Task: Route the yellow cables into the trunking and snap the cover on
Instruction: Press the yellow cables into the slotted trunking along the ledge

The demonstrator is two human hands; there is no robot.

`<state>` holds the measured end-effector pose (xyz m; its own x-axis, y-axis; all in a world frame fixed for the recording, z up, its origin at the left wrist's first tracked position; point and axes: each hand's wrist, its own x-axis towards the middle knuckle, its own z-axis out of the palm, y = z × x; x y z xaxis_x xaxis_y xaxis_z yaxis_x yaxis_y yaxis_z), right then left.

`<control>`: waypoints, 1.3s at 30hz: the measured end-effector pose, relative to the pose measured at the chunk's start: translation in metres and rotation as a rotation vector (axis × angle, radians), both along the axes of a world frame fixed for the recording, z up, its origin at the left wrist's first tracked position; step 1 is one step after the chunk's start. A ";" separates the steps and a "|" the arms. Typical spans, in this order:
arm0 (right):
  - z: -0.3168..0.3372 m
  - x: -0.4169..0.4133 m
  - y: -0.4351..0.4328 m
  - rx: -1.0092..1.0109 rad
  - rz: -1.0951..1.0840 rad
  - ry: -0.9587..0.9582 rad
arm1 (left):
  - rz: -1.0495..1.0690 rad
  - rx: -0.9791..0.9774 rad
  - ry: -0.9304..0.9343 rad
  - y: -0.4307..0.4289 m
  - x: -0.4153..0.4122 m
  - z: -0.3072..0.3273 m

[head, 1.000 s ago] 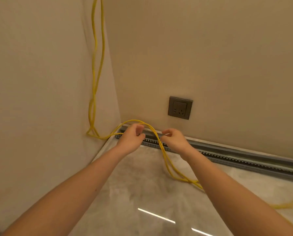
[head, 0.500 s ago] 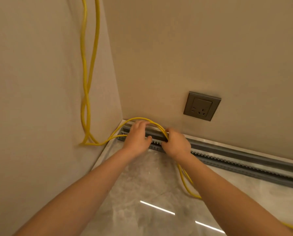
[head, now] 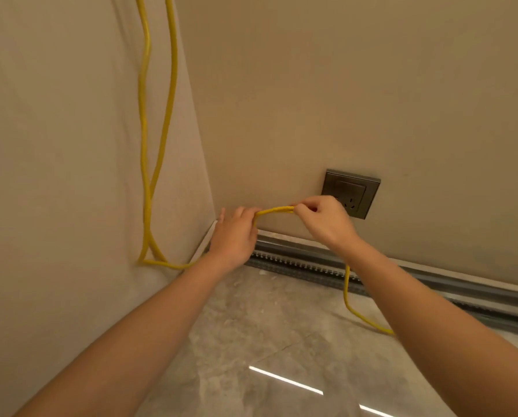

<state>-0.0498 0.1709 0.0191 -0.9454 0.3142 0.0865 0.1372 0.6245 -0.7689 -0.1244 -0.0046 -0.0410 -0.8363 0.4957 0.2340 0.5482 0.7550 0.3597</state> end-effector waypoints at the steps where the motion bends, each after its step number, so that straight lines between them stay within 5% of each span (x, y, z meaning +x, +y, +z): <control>1: 0.006 0.002 0.004 0.020 0.001 0.022 | -0.010 0.018 -0.037 -0.003 -0.001 0.000; 10: 0.041 -0.003 0.023 -0.038 -0.110 0.217 | -0.025 0.287 -0.569 -0.006 0.012 0.002; 19: 0.028 0.005 0.014 0.039 -0.165 0.229 | -0.004 -0.023 -0.200 -0.006 0.012 0.008; 23: 0.025 0.015 0.017 0.331 -0.109 0.142 | -0.033 -0.105 -0.114 -0.026 -0.010 0.009; 29: -0.006 0.022 0.019 0.851 0.343 0.050 | -0.066 -0.537 0.062 -0.041 -0.021 0.015; 39: -0.045 0.018 0.020 0.824 0.498 -0.114 | -0.160 -0.662 0.187 -0.049 -0.019 -0.015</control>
